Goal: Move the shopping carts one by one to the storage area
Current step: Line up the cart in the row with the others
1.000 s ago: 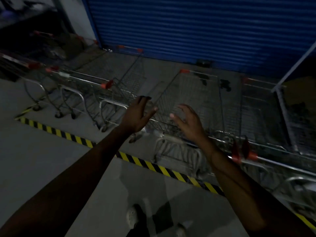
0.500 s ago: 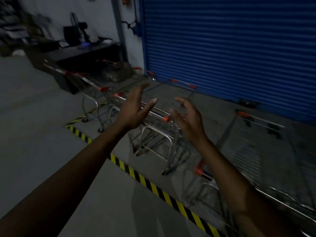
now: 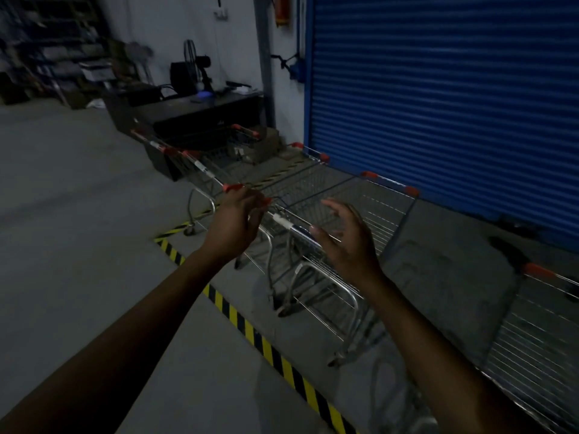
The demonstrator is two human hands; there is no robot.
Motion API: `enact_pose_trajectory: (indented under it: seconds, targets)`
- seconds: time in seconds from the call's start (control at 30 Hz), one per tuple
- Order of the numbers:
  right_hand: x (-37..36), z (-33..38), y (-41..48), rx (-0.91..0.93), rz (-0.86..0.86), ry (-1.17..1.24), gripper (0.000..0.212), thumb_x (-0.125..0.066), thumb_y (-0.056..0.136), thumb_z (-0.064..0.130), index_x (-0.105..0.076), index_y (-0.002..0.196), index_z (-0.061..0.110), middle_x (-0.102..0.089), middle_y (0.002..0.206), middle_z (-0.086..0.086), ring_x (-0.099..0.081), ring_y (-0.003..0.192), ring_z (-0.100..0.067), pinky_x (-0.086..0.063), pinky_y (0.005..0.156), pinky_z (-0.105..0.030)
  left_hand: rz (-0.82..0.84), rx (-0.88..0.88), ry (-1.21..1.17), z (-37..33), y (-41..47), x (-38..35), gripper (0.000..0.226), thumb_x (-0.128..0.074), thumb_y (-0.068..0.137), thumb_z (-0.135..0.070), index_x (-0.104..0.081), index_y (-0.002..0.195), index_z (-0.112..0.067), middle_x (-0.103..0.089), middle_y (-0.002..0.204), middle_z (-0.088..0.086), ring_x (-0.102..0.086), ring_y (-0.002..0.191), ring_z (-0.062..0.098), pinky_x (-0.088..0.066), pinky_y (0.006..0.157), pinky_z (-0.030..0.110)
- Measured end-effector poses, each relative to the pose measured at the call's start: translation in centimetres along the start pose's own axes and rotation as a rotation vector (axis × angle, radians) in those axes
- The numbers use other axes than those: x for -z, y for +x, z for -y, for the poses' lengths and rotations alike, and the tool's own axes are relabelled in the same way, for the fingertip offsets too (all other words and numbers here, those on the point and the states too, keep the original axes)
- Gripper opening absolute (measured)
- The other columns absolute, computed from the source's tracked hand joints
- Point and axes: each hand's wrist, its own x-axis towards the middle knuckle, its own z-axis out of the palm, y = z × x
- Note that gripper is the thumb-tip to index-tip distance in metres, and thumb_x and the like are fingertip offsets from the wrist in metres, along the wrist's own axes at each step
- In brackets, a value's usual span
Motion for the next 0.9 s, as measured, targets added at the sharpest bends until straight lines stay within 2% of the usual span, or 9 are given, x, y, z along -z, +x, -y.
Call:
enact_pose_trajectory:
  seconds: [0.17,0.27,0.37,0.47,0.63,0.7,0.77,0.83,0.9]
  targets:
    - [-3.1,-6.9,5.0,0.034,-0.026,-0.098,0.019,-0.063,0.087,0.028,-0.071,0.102,0.019,-0.057,0.136,0.0,-0.056,0.123,-0.022,-0.055,0.09,-0.049,0.11,0.037,0.063,4.4,4.0,-3.9,0.031,-0.052,0.097,-0.026,-0.074,0.104,-0.005,-0.071,0.1,0.014,-0.061,0.095,0.034,-0.052,0.078,0.043]
    - [-4.6,-10.7,6.8,0.017,-0.031,-0.169,0.008,-0.066,0.087,0.015,-0.073,0.09,0.015,-0.062,0.128,-0.002,-0.06,0.116,-0.023,-0.056,0.087,-0.047,0.222,0.079,0.118,6.9,6.1,-6.9,0.04,-0.047,0.096,-0.037,-0.074,0.098,-0.006,-0.071,0.093,0.013,-0.062,0.09,0.034,-0.051,0.074,0.042]
    - [-5.6,-14.0,8.2,-0.014,0.036,-0.217,0.005,-0.069,0.086,0.013,-0.073,0.09,0.014,-0.062,0.127,-0.002,-0.057,0.119,-0.023,-0.055,0.089,-0.043,0.308,0.108,0.106,8.6,7.6,-9.8,0.024,-0.058,0.093,-0.022,-0.073,0.093,-0.003,-0.07,0.095,0.018,-0.064,0.086,0.035,-0.049,0.071,0.036]
    - [-6.2,-16.6,8.7,-0.078,0.091,-0.275,0.003,-0.073,0.085,0.016,-0.071,0.087,0.015,-0.061,0.13,-0.001,-0.055,0.121,-0.023,-0.049,0.093,-0.032,0.387,0.105,0.093,10.0,8.4,-12.3,0.014,-0.065,0.091,-0.007,-0.071,0.099,0.003,-0.069,0.097,0.017,-0.06,0.076,0.023,-0.038,0.068,0.028]
    - [-7.0,-20.8,7.6,-0.166,0.293,-0.391,0.031,-0.078,0.077,0.027,-0.07,0.104,0.015,-0.056,0.134,-0.003,-0.057,0.117,-0.026,-0.051,0.089,-0.035,0.519,0.139,0.093,13.9,10.2,-16.3,0.021,-0.07,0.09,-0.017,-0.069,0.097,0.003,-0.068,0.103,0.019,-0.065,0.094,0.033,-0.045,0.075,0.031]
    - [-7.2,-22.4,6.8,-0.216,0.367,-0.424,0.041,-0.071,0.074,0.042,-0.066,0.11,0.021,-0.054,0.136,-0.002,-0.055,0.12,-0.028,-0.054,0.088,-0.041,0.546,0.128,0.096,15.7,11.1,-18.1,0.046,-0.075,0.087,-0.033,-0.064,0.117,0.0,-0.067,0.098,0.012,-0.064,0.089,0.029,-0.043,0.073,0.029]
    - [-7.1,-23.8,6.5,-0.311,0.417,-0.491,0.057,-0.06,0.071,0.057,-0.063,0.118,0.024,-0.05,0.14,-0.004,-0.048,0.127,-0.03,-0.051,0.092,-0.044,0.578,0.082,0.126,17.5,12.1,-20.0,0.067,-0.079,0.078,-0.049,-0.062,0.121,-0.002,-0.065,0.105,0.015,-0.063,0.095,0.033,-0.046,0.077,0.034]
    - [-6.6,-24.3,6.6,-0.433,0.477,-0.586,0.079,-0.056,0.069,0.066,-0.055,0.136,0.025,-0.037,0.153,-0.006,-0.033,0.14,-0.034,-0.042,0.107,-0.046,0.659,0.025,0.169,19.7,12.9,-21.9,0.093,-0.065,0.071,-0.073,-0.057,0.131,-0.001,-0.057,0.13,0.022,-0.054,0.12,0.041,-0.047,0.094,0.045]
    - [-6.4,-24.6,6.8,-0.512,0.513,-0.623,0.088,-0.069,0.072,0.063,-0.044,0.147,0.026,-0.021,0.162,-0.005,-0.019,0.146,-0.033,-0.03,0.114,-0.045,0.777,0.006,0.167,22.1,14.0,-23.6,0.125,-0.04,0.063,-0.095,-0.04,0.149,-0.005,-0.039,0.152,0.023,-0.036,0.14,0.042,-0.034,0.11,0.054]
